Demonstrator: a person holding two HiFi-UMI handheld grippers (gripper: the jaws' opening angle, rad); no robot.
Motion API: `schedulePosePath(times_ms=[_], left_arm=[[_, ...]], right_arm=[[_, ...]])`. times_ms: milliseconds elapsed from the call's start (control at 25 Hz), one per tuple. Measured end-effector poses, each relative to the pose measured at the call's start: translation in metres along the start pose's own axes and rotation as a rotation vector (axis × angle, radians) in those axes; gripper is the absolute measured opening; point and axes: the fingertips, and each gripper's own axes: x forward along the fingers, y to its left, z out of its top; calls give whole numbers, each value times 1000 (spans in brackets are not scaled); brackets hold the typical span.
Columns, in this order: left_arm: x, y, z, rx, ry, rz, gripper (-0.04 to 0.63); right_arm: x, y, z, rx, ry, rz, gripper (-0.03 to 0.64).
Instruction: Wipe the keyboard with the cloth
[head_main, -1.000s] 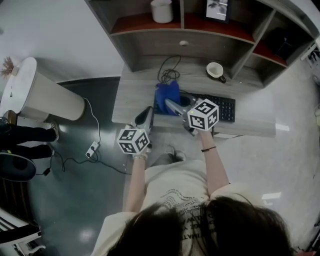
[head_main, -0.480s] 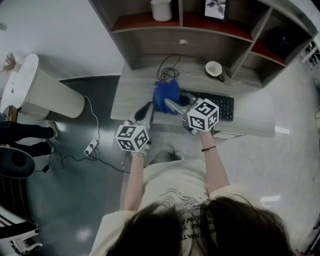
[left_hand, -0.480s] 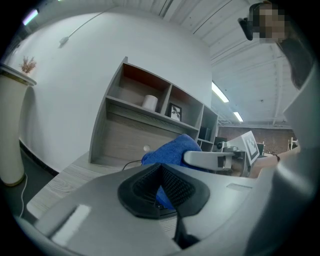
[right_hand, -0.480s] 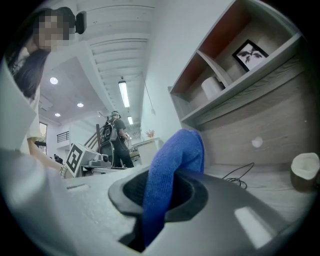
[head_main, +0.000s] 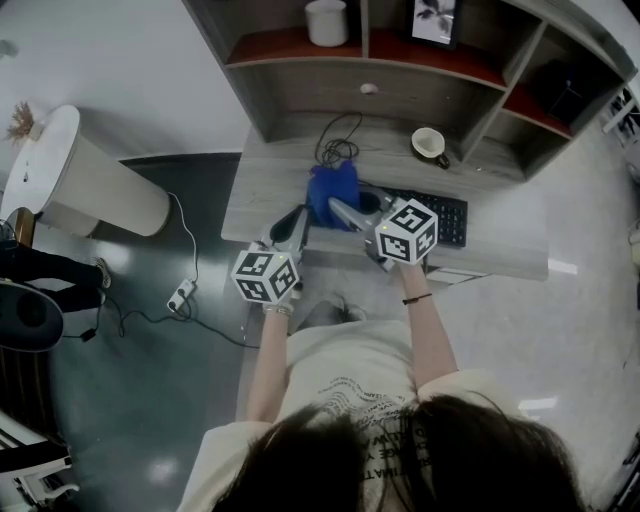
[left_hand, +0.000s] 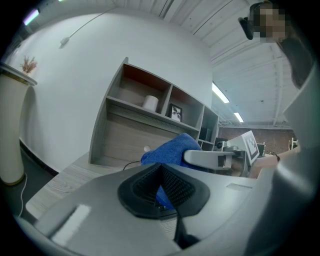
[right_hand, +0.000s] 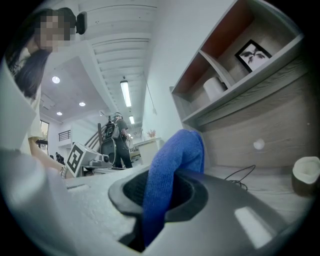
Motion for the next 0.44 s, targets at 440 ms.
schedulePosePath(times_ms=[440], left_arm=[[-1,0,-1,-10,0,-12,5]], right_arm=[[3,1,0,-6,9,13,58]])
